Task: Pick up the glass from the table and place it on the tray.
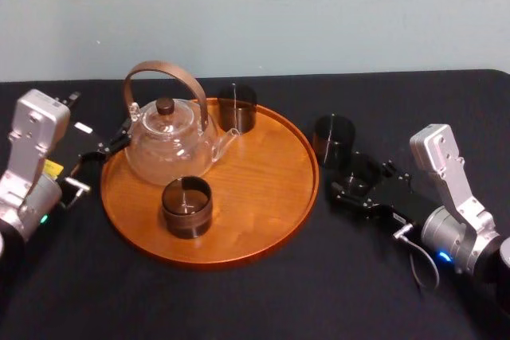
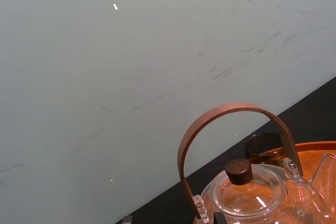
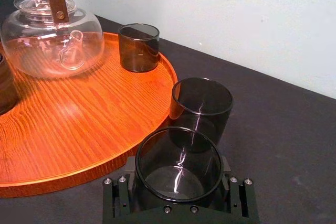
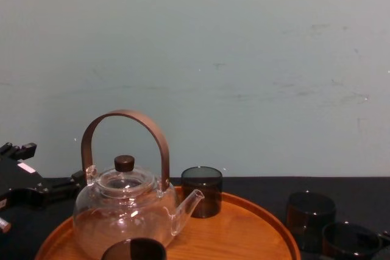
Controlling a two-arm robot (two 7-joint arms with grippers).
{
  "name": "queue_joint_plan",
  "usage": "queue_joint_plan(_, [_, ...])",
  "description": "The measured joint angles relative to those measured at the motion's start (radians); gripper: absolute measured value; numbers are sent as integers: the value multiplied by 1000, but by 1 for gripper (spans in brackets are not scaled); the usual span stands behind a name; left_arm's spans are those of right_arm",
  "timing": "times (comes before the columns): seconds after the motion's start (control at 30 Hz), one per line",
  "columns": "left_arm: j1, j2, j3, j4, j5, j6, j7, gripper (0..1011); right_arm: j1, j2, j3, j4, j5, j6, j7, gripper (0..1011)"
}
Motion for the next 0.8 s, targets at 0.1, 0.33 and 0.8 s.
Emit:
queue_joint_plan(0.1, [0,0,0,0,0,0,0,1001,0,0,0,0,0,0,0,908])
queue_joint_plan(0.33, [0,0,0,0,0,0,0,1001,-2,1,0,-2,1,0,1,908])
queue_joint_plan(0.8, [0,0,0,0,0,0,0,1001,-52,35,14,-128,-1,16,18,908])
